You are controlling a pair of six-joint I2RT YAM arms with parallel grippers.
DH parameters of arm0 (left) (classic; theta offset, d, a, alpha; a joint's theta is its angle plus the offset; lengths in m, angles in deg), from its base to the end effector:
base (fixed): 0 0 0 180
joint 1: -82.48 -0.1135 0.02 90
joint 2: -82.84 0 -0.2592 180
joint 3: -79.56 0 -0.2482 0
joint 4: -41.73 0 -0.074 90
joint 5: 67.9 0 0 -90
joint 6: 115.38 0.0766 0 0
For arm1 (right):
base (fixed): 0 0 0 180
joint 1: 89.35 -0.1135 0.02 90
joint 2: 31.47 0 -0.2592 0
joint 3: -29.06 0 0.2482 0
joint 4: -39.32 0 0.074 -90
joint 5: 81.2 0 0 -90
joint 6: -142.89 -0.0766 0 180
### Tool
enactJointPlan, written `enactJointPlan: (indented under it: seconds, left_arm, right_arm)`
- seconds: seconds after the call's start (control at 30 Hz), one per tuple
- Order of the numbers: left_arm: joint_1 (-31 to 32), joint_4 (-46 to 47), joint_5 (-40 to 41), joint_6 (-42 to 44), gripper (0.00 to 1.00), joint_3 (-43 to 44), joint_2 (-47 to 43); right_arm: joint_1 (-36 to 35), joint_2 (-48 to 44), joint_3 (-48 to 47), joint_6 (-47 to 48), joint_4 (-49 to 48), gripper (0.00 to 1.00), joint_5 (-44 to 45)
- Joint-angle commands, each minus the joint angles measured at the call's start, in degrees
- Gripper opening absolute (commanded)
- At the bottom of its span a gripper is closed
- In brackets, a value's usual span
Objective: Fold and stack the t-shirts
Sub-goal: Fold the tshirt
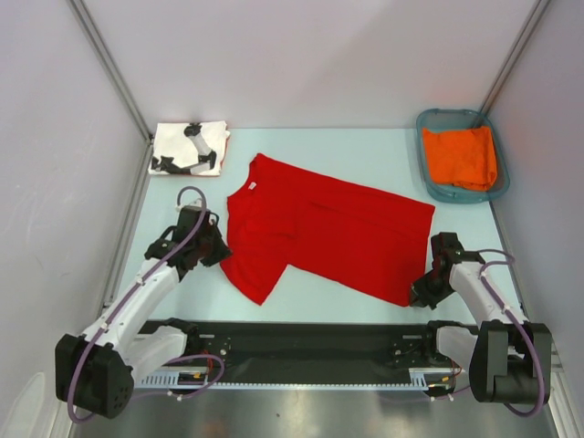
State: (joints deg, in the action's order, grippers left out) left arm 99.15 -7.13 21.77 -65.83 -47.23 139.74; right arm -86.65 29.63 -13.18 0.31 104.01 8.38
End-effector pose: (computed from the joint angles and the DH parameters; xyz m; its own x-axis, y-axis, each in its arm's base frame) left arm 0.2084 -0.0629 0.1951 -0.7670 -0.4476 -0.4598 -0.2726 0.8760 -0.3980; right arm 0.1464 -0.0063 0.1105 -0.5664 0.8218 -0.0625 0.8164 0.5698 0.0936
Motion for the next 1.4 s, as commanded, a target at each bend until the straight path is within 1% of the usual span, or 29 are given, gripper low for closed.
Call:
enactJointPlan:
  seconds: [0.0, 0.2, 0.33, 0.43, 0.57, 0.6, 0.63, 0.8, 1.0, 1.03, 1.27, 1.37]
  left_arm:
    - [0.4, 0.8, -0.5, 0.9, 0.0, 3.3, -1.9]
    - [0.4, 1.7, -1.9, 1.9, 0.0, 8.7, -0.6]
    - [0.4, 4.5, -2.4, 3.4, 0.0, 15.5, 3.2]
    - [0.5, 5.1, -2.2, 5.4, 0.0, 21.0, 8.4]
    - [0.5, 7.8, -4.0, 6.7, 0.0, 27.3, 14.7]
    - [0.4, 8.0, -4.3, 7.0, 0.0, 28.9, 18.2]
    - [0.4, 8.0, -4.6, 7.3, 0.0, 32.3, 19.9]
    - [0.4, 8.0, -5.3, 8.0, 0.0, 42.7, 30.6]
    - [0.4, 7.8, -6.1, 8.1, 0.0, 52.7, 39.4]
    - [0.4, 7.8, -6.3, 7.9, 0.0, 53.6, 41.6]
    - [-0.3, 6.6, -4.9, 7.2, 0.0, 60.4, 47.6]
    - [-0.9, 6.4, -6.3, 7.0, 0.0, 62.4, 49.9]
  right_arm:
    - [-0.2, 0.1, -3.5, 2.5, 1.4, 0.05, 1.3]
    - [-0.1, 1.3, -8.8, 7.7, 2.9, 0.02, 1.0]
    - [1.5, 2.6, -11.9, 10.2, 2.4, 0.0, -1.9]
    - [3.4, 5.4, -13.2, 12.3, 1.4, 0.0, -3.8]
    - [5.2, 8.9, -16.9, 14.3, 0.6, 0.0, -4.7]
    - [5.6, 9.4, -17.6, 14.8, 0.3, 0.0, -5.0]
    - [5.9, 10.4, -18.5, 15.7, -0.4, 0.0, -5.3]
    - [7.4, 18.3, -25.5, 17.9, -1.0, 0.0, -5.6]
    - [8.4, 25.9, -31.8, 18.7, -2.3, 0.0, -6.8]
    - [8.5, 26.9, -32.6, 18.8, -2.4, 0.0, -6.9]
    - [8.7, 34.8, -38.8, 19.8, -2.6, 0.0, -8.4]
    - [9.1, 37.0, -40.6, 20.3, -2.6, 0.0, -7.9]
